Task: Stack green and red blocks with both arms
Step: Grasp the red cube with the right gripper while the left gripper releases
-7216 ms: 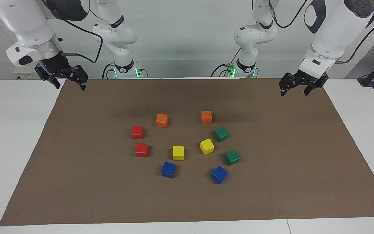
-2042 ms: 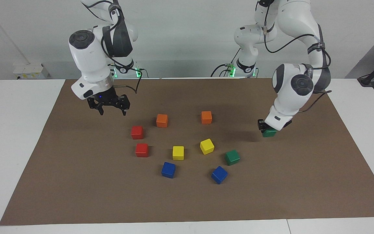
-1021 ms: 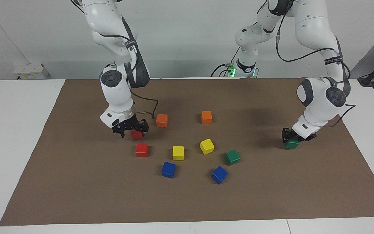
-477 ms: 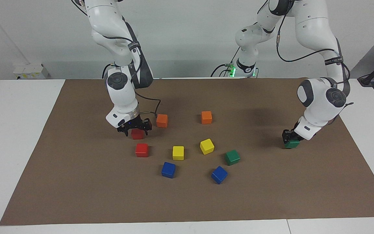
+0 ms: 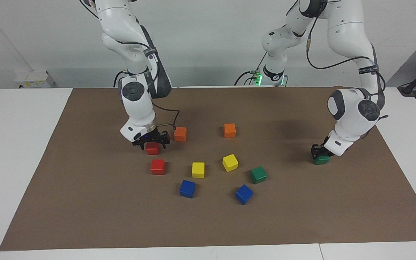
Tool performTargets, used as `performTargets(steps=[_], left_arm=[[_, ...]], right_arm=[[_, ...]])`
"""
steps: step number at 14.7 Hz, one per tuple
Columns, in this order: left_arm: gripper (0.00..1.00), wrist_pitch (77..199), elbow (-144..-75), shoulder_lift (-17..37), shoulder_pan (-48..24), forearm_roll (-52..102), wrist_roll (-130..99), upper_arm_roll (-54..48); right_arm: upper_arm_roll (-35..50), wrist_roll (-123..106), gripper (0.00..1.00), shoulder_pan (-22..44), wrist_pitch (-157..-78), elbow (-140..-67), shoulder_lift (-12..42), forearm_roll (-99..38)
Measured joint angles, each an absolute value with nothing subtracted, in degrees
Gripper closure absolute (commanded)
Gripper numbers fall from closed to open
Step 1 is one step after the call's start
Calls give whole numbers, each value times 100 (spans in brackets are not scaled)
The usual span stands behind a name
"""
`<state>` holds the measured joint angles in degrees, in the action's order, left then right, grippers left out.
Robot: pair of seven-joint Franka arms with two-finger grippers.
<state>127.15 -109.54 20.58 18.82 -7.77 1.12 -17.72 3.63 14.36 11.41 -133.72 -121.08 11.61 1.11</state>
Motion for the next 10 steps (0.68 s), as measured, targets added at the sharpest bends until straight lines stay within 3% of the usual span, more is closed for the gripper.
performTargets(steps=[5,10], left_arm=[[0,12797,-10892,2053,1881,-777,111,-1789],[0,12110,-9925,2057,1515,-776,-553,-1858]], right_arm=[[331,1436,0,1136,-13376,-12177,1161,111],[330,1436,0,1136,-13599,-12296,1161,111]])
